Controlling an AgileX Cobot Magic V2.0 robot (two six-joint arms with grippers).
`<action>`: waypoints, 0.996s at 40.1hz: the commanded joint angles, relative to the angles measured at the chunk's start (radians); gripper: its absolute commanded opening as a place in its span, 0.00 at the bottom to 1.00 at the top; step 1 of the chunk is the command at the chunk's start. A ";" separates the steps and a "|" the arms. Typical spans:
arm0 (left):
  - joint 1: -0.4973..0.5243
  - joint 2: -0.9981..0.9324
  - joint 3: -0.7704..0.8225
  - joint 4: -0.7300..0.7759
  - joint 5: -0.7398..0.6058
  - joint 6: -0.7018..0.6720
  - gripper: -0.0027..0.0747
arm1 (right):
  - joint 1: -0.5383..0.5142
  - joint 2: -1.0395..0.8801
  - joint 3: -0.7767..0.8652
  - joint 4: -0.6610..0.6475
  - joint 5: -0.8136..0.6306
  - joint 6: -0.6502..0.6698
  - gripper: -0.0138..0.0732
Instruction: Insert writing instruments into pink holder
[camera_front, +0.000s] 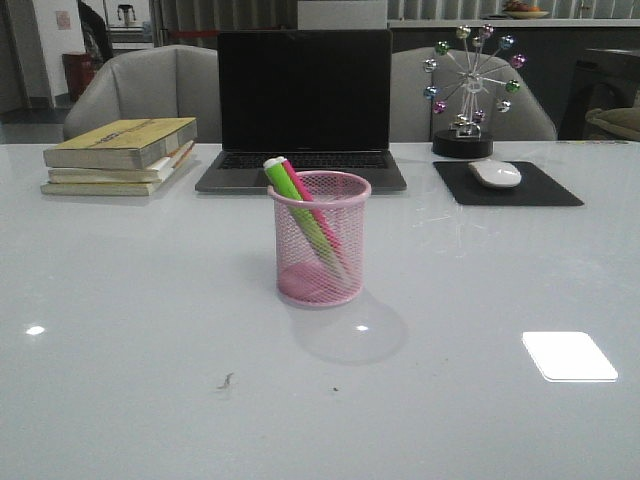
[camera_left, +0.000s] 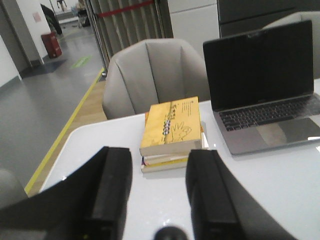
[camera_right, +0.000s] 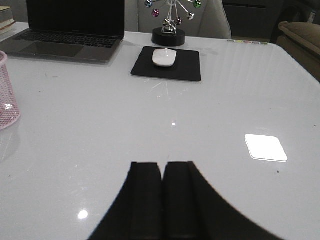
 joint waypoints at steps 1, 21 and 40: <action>-0.006 -0.060 -0.029 -0.001 -0.091 -0.001 0.47 | 0.002 -0.021 0.001 -0.002 -0.084 -0.004 0.22; -0.006 -0.298 -0.029 -0.007 -0.091 -0.001 0.47 | 0.002 -0.021 0.001 -0.002 -0.084 -0.004 0.22; -0.006 -0.471 -0.020 -0.064 0.036 -0.001 0.15 | 0.002 -0.020 0.001 -0.002 -0.084 -0.004 0.22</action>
